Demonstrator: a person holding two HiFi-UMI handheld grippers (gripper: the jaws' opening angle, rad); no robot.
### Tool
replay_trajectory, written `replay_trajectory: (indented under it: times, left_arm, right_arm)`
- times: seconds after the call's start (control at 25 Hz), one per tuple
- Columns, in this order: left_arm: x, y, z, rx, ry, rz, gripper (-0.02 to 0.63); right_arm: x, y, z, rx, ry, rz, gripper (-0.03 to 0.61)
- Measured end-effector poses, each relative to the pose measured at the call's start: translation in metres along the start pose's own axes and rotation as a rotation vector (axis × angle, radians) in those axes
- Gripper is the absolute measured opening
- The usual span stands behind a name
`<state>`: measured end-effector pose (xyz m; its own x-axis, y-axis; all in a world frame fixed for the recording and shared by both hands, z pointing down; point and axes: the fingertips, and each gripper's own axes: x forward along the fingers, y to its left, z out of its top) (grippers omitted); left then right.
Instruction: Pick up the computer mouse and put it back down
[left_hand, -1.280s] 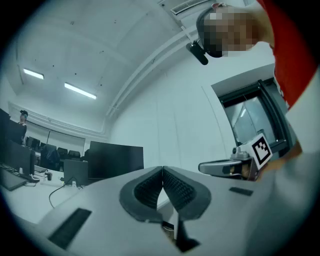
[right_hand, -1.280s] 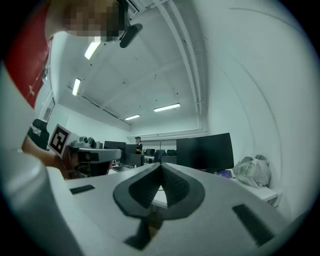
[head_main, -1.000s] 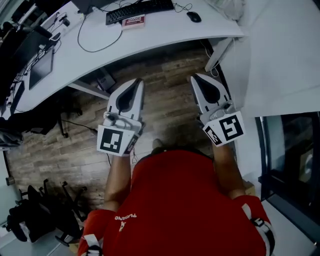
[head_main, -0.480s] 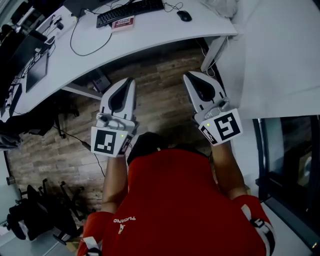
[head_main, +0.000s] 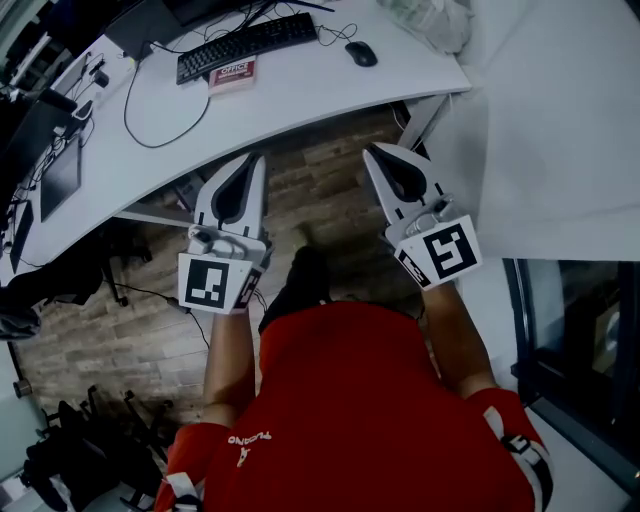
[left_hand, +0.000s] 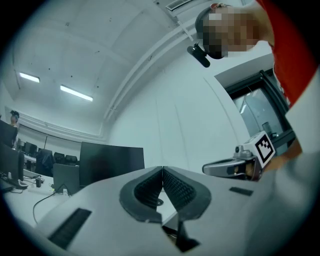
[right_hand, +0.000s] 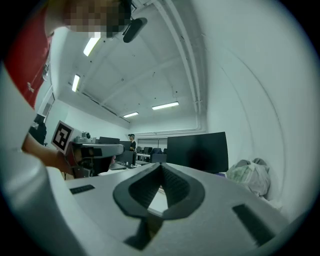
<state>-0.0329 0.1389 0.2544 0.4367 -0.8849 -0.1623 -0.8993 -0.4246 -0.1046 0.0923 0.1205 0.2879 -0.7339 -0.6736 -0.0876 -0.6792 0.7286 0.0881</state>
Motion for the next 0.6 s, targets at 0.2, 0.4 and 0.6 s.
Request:
replay_trajectory:
  times: [0.2, 0.4, 0.6]
  left_arm:
    - [0.051, 0.054, -0.021, -0.021, -0.004, -0.039, 0.011]
    - [0.095, 0.116, -0.035, -0.044, -0.006, -0.079, 0.009]
    - [0.139, 0.166, -0.056, -0.076, 0.002, -0.122, 0.009]
  right_arm:
    - [0.064, -0.032, -0.015, -0.014, 0.043, -0.048, 0.004]
    - [0.125, -0.062, -0.025, -0.021, 0.083, -0.126, 0.005]
    - [0.180, -0.090, -0.042, -0.034, 0.129, -0.187, 0.005]
